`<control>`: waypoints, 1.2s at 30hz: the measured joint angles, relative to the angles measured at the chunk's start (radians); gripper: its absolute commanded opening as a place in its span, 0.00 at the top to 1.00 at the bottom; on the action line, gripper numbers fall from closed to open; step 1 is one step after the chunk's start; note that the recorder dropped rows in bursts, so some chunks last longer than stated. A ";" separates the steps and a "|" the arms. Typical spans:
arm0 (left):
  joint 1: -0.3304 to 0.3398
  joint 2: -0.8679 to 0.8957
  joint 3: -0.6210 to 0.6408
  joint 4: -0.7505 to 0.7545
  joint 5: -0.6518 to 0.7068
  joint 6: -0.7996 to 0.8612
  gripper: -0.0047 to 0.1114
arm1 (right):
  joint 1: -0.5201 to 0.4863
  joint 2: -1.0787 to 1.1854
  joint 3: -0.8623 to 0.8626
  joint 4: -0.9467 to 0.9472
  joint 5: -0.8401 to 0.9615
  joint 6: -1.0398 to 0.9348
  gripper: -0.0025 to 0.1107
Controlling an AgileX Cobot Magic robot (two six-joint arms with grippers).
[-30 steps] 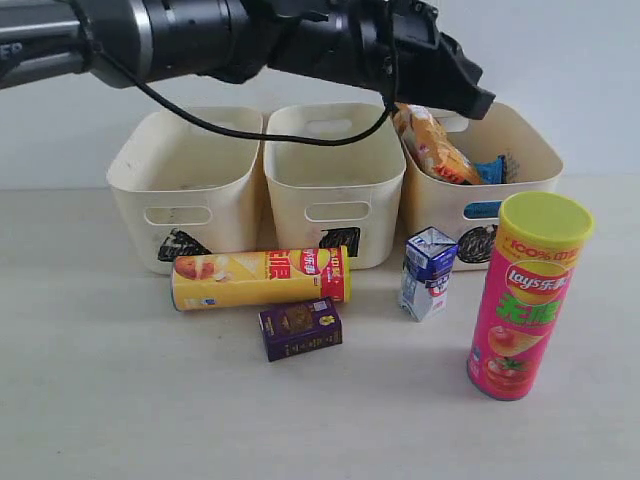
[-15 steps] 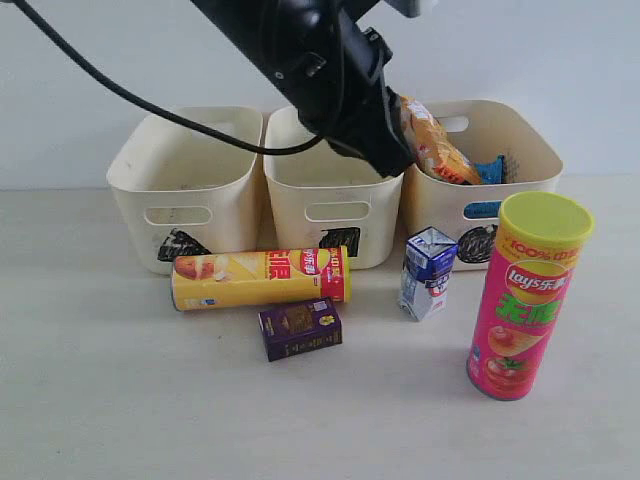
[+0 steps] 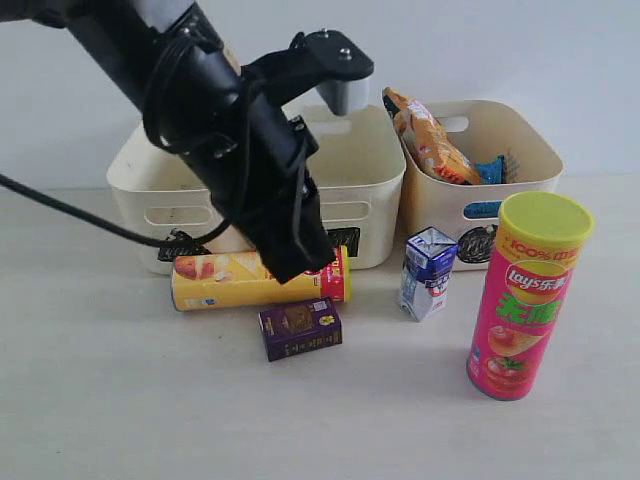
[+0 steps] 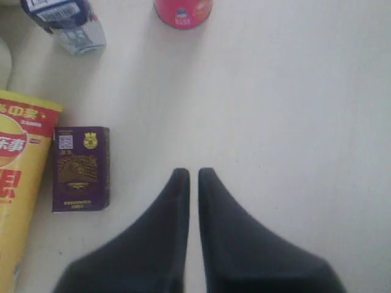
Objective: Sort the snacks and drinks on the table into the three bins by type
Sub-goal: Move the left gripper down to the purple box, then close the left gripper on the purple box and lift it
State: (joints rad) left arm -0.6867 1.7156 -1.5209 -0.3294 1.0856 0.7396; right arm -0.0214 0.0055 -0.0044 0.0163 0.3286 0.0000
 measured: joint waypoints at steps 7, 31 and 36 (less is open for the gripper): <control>0.000 -0.009 0.141 0.000 -0.028 0.076 0.92 | 0.000 0.000 0.000 0.000 0.000 0.000 0.98; 0.033 0.183 0.226 0.052 -0.234 0.128 0.25 | 0.000 0.000 0.000 0.000 0.000 0.000 0.98; 0.069 0.185 0.226 0.061 -0.260 0.153 0.25 | 0.000 0.000 0.000 0.000 0.000 0.000 0.98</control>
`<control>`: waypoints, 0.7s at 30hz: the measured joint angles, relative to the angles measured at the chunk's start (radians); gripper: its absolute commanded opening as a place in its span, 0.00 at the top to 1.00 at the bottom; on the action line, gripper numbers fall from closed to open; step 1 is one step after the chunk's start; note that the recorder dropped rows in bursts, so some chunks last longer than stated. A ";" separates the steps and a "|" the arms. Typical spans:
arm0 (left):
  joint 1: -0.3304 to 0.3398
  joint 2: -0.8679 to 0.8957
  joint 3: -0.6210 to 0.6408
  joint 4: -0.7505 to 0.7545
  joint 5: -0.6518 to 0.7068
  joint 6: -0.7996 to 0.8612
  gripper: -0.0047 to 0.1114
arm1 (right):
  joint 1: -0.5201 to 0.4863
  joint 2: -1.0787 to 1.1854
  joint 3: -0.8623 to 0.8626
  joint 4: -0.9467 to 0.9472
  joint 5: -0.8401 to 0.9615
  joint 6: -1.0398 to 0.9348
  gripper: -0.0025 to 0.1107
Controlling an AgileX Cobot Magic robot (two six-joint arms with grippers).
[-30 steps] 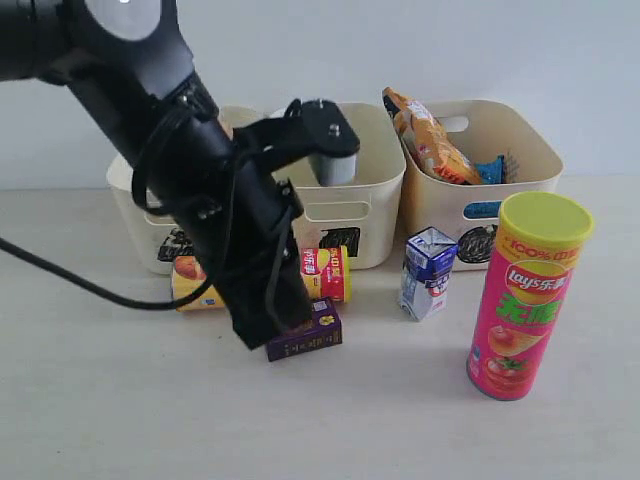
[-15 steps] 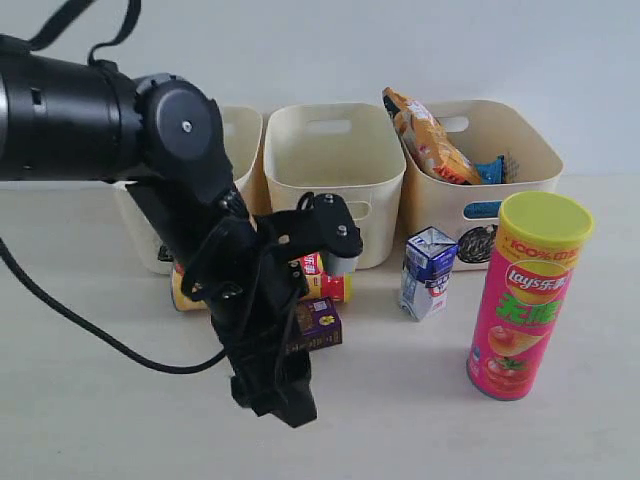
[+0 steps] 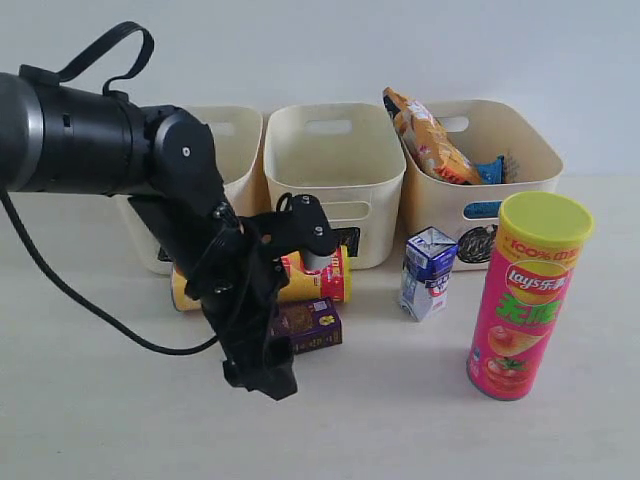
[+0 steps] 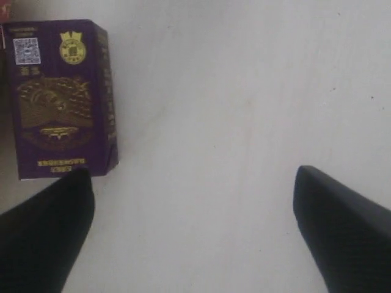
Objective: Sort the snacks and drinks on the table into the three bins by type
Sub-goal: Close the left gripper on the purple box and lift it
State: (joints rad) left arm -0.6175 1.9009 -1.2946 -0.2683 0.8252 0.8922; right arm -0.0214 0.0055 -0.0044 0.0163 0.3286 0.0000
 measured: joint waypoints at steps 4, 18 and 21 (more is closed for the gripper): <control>0.000 0.026 0.000 0.004 0.000 0.041 0.25 | 0.000 0.000 0.000 0.000 0.000 0.000 0.98; 0.004 0.087 0.000 0.018 -0.076 0.050 0.26 | 0.000 0.000 0.000 0.000 0.000 0.000 0.98; 0.006 0.087 0.000 0.034 -0.041 0.036 0.34 | 0.000 0.000 0.000 0.000 0.000 0.000 0.98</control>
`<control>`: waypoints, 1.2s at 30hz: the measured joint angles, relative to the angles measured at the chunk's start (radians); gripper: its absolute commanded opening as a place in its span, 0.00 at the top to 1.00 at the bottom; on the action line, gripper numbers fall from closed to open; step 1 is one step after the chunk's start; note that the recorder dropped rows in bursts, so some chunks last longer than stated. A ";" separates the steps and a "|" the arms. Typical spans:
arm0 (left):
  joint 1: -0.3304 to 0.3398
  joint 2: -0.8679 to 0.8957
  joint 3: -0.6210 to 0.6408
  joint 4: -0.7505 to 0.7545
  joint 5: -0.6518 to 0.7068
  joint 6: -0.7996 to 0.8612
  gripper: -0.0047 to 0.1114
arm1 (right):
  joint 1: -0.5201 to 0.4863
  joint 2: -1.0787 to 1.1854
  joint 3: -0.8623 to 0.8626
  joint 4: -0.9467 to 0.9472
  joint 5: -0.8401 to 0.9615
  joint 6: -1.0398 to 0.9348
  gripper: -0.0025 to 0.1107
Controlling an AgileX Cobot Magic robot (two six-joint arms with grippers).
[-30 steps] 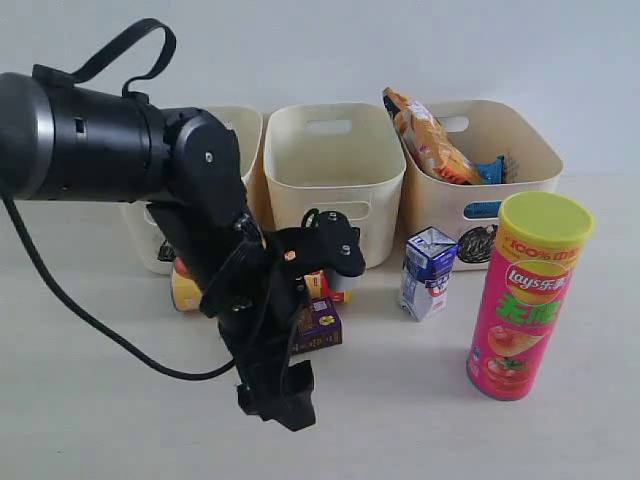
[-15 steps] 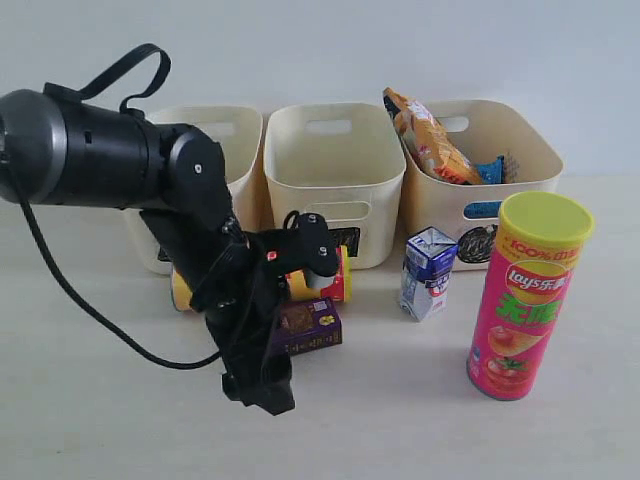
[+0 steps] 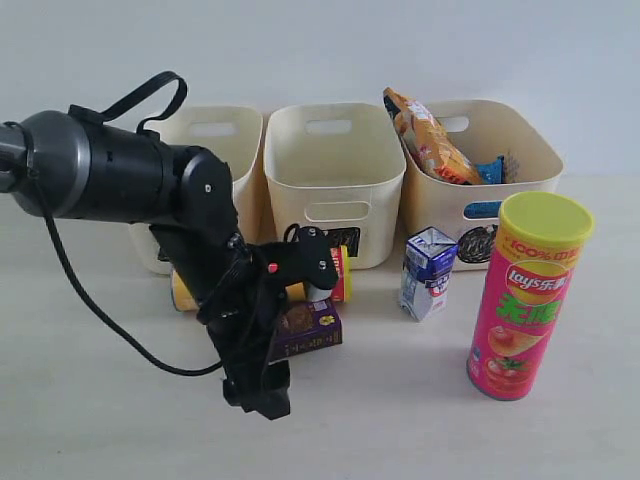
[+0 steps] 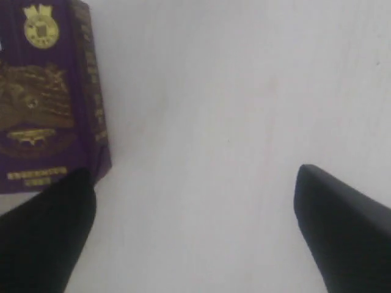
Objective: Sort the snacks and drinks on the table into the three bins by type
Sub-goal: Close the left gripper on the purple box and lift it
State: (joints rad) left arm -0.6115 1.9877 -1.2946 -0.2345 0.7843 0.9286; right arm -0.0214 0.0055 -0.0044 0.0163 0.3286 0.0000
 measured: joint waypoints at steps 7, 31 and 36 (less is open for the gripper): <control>0.000 0.000 0.000 0.140 0.016 -0.130 0.91 | 0.000 0.000 0.000 0.000 0.000 0.000 0.98; 0.000 0.070 0.000 0.313 -0.198 -0.290 0.92 | 0.000 0.000 0.000 0.000 0.000 0.000 0.98; 0.000 0.082 0.000 0.290 -0.243 -0.299 0.92 | 0.000 0.000 0.000 0.000 0.000 0.000 0.98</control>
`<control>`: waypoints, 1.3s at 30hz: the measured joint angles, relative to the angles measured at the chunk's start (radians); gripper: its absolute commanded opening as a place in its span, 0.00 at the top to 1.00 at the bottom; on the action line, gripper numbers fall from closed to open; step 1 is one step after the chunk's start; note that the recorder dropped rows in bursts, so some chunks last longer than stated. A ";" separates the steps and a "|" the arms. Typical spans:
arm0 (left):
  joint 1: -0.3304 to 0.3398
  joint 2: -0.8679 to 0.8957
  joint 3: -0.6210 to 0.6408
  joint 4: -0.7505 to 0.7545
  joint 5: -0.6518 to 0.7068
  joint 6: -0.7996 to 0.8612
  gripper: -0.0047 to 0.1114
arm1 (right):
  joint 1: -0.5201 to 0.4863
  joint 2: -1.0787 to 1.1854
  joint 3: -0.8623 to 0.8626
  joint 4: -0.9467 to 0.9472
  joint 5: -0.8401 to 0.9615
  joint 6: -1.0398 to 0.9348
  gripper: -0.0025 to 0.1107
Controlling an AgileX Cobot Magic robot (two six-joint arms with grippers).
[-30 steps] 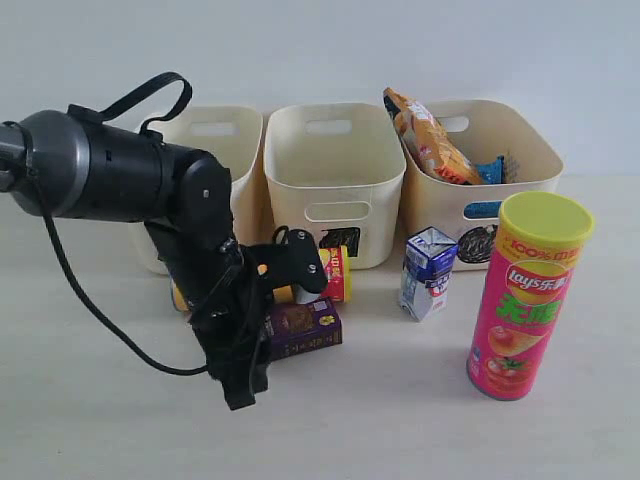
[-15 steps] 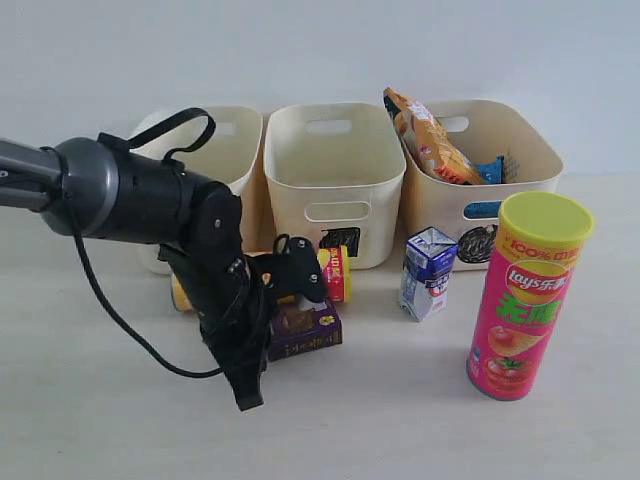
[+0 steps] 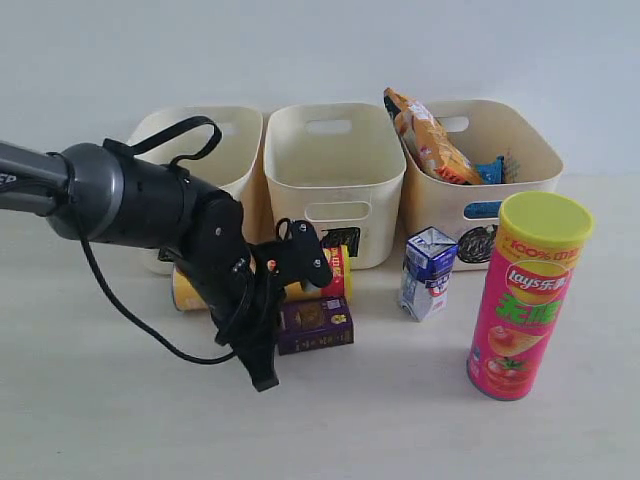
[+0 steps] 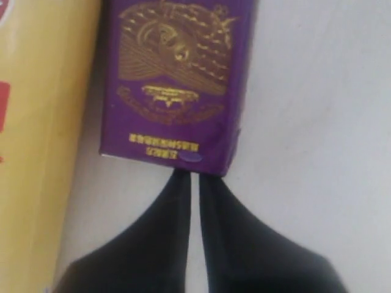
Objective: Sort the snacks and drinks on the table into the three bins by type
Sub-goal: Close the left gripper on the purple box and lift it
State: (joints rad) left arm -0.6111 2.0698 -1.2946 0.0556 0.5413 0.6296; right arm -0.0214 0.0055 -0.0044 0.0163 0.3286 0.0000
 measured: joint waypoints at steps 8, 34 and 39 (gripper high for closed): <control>-0.108 0.000 0.000 -0.069 0.000 0.089 0.92 | 0.000 0.000 0.000 0.000 0.000 0.000 0.98; -0.117 -0.051 -0.102 -0.079 0.089 -0.287 0.30 | 0.000 0.000 0.000 0.000 0.000 0.000 0.98; -0.117 -0.009 -0.146 -0.080 0.097 -0.327 0.24 | 0.000 0.000 0.000 0.000 0.000 0.000 0.98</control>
State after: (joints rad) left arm -0.7285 2.0612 -1.4402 -0.0241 0.6387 0.3025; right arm -0.0214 0.0055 -0.0044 0.0163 0.3286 0.0000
